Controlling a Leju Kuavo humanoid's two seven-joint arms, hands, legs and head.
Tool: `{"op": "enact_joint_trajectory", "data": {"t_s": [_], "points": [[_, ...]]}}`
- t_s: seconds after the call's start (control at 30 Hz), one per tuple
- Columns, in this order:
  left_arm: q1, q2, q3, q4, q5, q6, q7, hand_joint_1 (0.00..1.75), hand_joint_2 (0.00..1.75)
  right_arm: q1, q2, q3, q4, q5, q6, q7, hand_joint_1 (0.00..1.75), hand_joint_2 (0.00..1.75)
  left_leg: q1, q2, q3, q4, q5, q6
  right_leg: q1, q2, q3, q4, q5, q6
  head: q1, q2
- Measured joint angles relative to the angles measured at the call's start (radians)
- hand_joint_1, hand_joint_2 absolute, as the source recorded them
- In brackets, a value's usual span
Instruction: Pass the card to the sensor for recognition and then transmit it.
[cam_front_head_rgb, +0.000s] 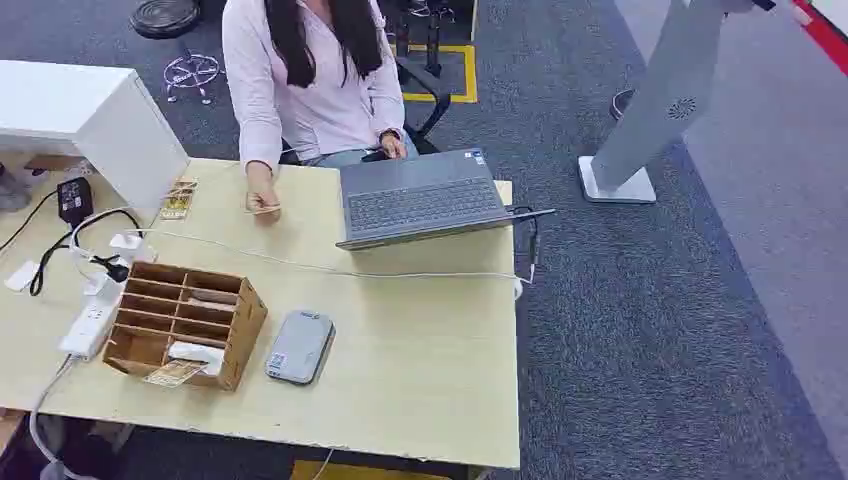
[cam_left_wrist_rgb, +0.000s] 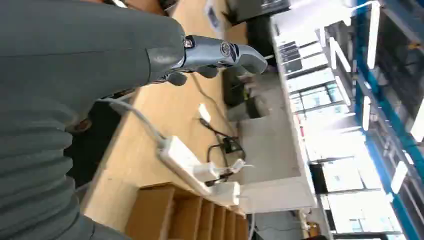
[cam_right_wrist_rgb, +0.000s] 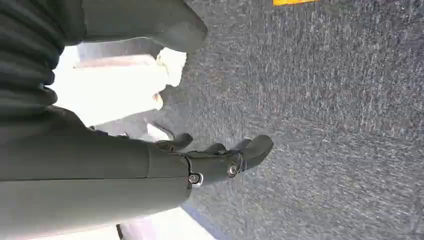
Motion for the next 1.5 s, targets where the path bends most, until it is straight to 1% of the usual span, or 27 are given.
{"op": "enact_joint_trajectory", "data": {"t_s": [0.07, 0.13, 0.23, 0.37, 0.43, 0.47, 0.53, 0.77, 1.1, 1.13, 1.5], "points": [[-0.005, 0.009, -0.035, -0.035, -0.034, 0.045, -0.001, 0.0, 1.75, -0.001, -0.004, 0.005, 0.0, 0.019, 0.012, 0.0, 0.0, 1.75, 0.0, 0.0, 0.0, 0.0, 0.0, 0.0, 0.0, 0.0, 0.0, 0.0, 0.0, 0.0, 0.0, 0.0], [-0.023, 0.029, -0.065, -0.04, -0.08, 0.095, 0.0, 0.0, 1.75, -0.002, -0.009, 0.008, 0.0, 0.037, 0.021, -0.003, 0.0, 1.75, 0.0, 0.0, 0.0, 0.0, 0.0, 0.0, 0.0, 0.0, 0.0, 0.0, 0.0, 0.0, 0.0, 0.0], [-0.062, 0.054, -0.096, -0.039, -0.155, 0.148, 0.014, 0.0, 1.75, -0.005, -0.014, 0.016, 0.0, 0.057, 0.033, -0.008, 0.0, 1.75, 0.0, 0.0, 0.0, 0.0, 0.0, 0.0, 0.0, 0.0, 0.0, 0.0, 0.0, 0.0, 0.0, 0.0], [-0.123, 0.087, -0.132, -0.019, -0.25, 0.189, 0.058, 0.0, 1.75, -0.007, -0.019, 0.028, 0.0, 0.078, 0.046, -0.012, 0.0, 1.75, 0.0, 0.0, 0.0, 0.0, 0.001, 0.0, 0.0, 0.0, 0.001, 0.001, 0.0, 0.0, 0.0, 0.0], [-0.131, 0.089, -0.134, -0.018, -0.272, 0.197, 0.061, 0.0, 1.75, -0.007, -0.019, 0.029, 0.0, 0.083, 0.048, -0.013, 0.0, 1.75, -0.001, 0.002, 0.002, 0.0, 0.001, 0.0, 0.0, 0.002, 0.0, 0.0, 0.001, -0.001, 0.001, 0.0], [-0.143, 0.095, -0.138, -0.011, -0.28, 0.199, 0.065, 0.0, 1.75, -0.007, -0.019, 0.03, 0.0, 0.084, 0.048, -0.014, 0.0, 1.75, -0.001, 0.003, 0.002, 0.001, 0.001, 0.0, 0.0, 0.002, 0.0, 0.0, 0.001, 0.0, -0.004, 0.0], [-0.184, 0.105, -0.157, 0.018, -0.309, 0.207, 0.086, 0.0, 1.75, -0.007, -0.02, 0.032, 0.0, 0.091, 0.05, -0.017, 0.0, 1.75, -0.001, 0.0, 0.001, 0.001, 0.001, 0.0, 0.0, 0.0, 0.0, 0.0, 0.001, 0.0, 0.001, 0.0], [-0.314, 0.145, -0.216, 0.126, -0.452, 0.238, 0.162, 0.0, 1.75, -0.012, -0.025, 0.041, 0.0, 0.116, 0.066, -0.026, 0.0, 1.75, -0.001, 0.001, 0.002, 0.001, 0.001, 0.0, 0.0, 0.001, 0.0, 0.0, 0.001, -0.001, 0.0, 0.0], [-0.512, 0.204, -0.315, 0.311, -0.653, 0.281, 0.271, 0.0, 1.75, -0.017, -0.035, 0.058, 0.002, 0.154, 0.086, -0.039, 0.0, 1.75, -0.001, 0.0, 0.001, 0.001, 0.001, 0.0, 0.0, 0.001, 0.0, 0.0, 0.001, -0.001, 0.0, 0.0], [-0.533, 0.213, -0.33, 0.344, -0.685, 0.289, 0.287, 0.0, 1.75, -0.018, -0.037, 0.06, 0.002, 0.158, 0.087, -0.039, 0.0, 1.75, -0.001, 0.0, 0.001, 0.001, 0.001, 0.0, 0.0, 0.001, 0.0, 0.0, 0.001, -0.001, 0.0, 0.0], [-0.744, 0.279, -0.428, 0.557, -0.911, 0.343, 0.411, 0.0, 1.75, -0.022, -0.052, 0.082, 0.002, 0.2, 0.117, -0.053, 0.0, 1.75, -0.001, 0.0, 0.001, 0.001, 0.001, 0.0, 0.0, 0.001, 0.0, 0.0, 0.001, -0.001, 0.0, 0.0]]}}
